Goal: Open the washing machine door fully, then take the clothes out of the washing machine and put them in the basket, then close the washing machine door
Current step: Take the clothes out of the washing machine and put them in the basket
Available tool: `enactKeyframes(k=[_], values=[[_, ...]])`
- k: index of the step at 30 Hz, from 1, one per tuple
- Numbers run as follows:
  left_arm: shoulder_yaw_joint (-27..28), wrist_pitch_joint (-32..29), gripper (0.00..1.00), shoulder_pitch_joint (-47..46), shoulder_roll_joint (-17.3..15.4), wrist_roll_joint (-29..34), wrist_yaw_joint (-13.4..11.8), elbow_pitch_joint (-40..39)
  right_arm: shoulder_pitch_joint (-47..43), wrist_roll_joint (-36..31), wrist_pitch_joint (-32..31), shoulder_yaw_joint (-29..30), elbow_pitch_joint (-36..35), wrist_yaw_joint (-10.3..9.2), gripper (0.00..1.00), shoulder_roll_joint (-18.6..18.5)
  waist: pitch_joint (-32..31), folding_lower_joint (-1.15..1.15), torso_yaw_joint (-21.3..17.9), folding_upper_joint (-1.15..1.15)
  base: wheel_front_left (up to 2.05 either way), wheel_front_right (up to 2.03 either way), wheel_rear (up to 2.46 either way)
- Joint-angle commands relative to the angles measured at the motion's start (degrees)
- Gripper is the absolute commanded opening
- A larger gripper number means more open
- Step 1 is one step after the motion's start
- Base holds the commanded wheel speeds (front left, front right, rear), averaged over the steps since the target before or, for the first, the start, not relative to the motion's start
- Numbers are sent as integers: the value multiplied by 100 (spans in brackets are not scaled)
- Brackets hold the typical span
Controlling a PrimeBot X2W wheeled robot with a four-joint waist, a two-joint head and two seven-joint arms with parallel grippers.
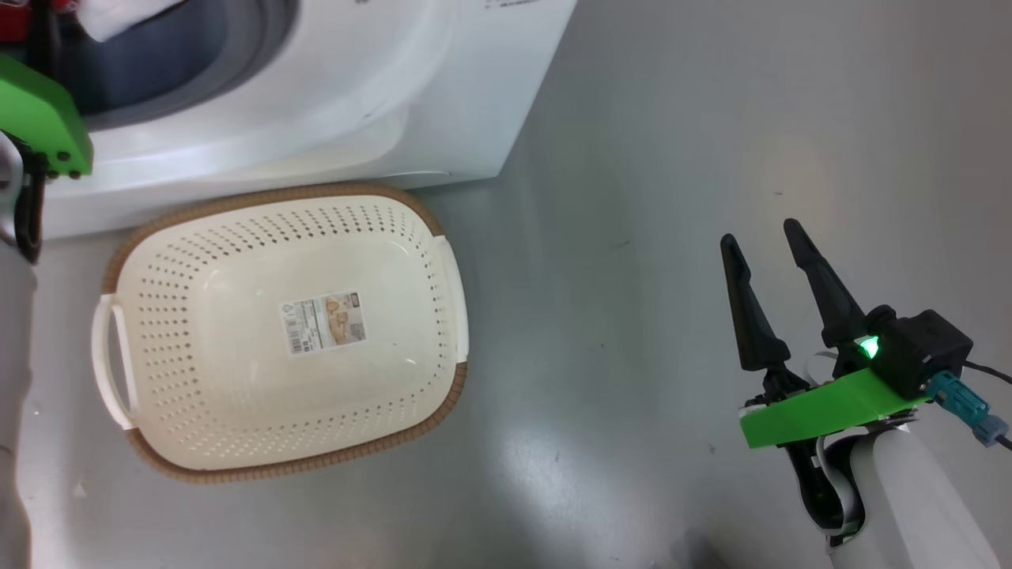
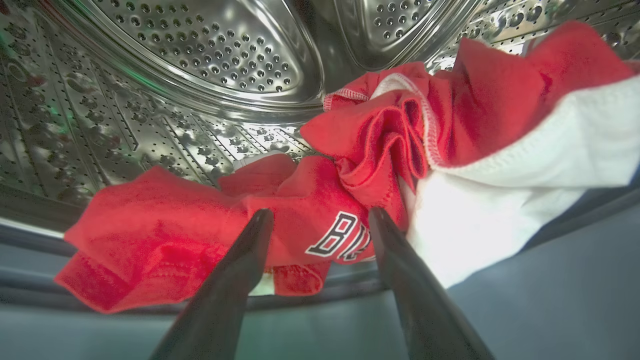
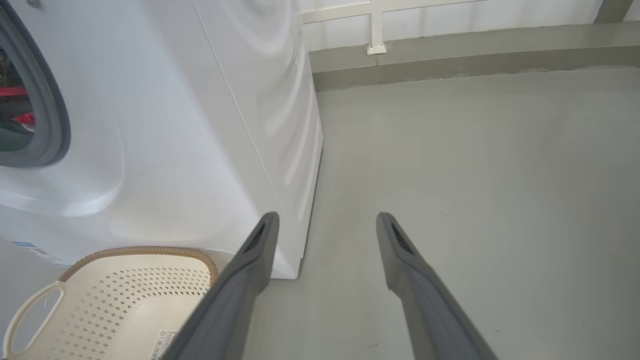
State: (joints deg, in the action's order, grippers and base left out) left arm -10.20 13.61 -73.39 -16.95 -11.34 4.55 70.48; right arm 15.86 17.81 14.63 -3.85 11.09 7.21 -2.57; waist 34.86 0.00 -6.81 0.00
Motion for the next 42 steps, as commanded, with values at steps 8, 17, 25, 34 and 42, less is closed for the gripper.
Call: enactKeyframes(k=[8, 17, 25, 34, 42], values=[[-74, -185, 100, -350, -466, 64, -49, 200, 112, 129, 37, -248, -149, 28, 100, -31, 205, 0, -215, 0, 0, 0, 0], [-174, -250, 0, -362, -569, 66, -126, 294, 125, 154, 37, -252, -145, 28, 100, -31, 204, 0, -280, 0, 0, 0, 0], [-186, -122, 0, -282, -466, -50, -92, 319, 109, 119, 37, -220, -135, 28, 100, -31, 78, 0, -198, 0, 0, 0, 0], [20, 126, 0, 33, -237, -357, -40, 90, 14, 39, 37, -141, -92, 28, 100, -31, -267, 0, 1, 0, 0, 0, 0], [541, 137, 0, 1047, -52, -576, -62, -1397, -89, -62, 37, -68, -17, 28, 100, -31, -723, 0, 180, 0, 0, 0, 0]])
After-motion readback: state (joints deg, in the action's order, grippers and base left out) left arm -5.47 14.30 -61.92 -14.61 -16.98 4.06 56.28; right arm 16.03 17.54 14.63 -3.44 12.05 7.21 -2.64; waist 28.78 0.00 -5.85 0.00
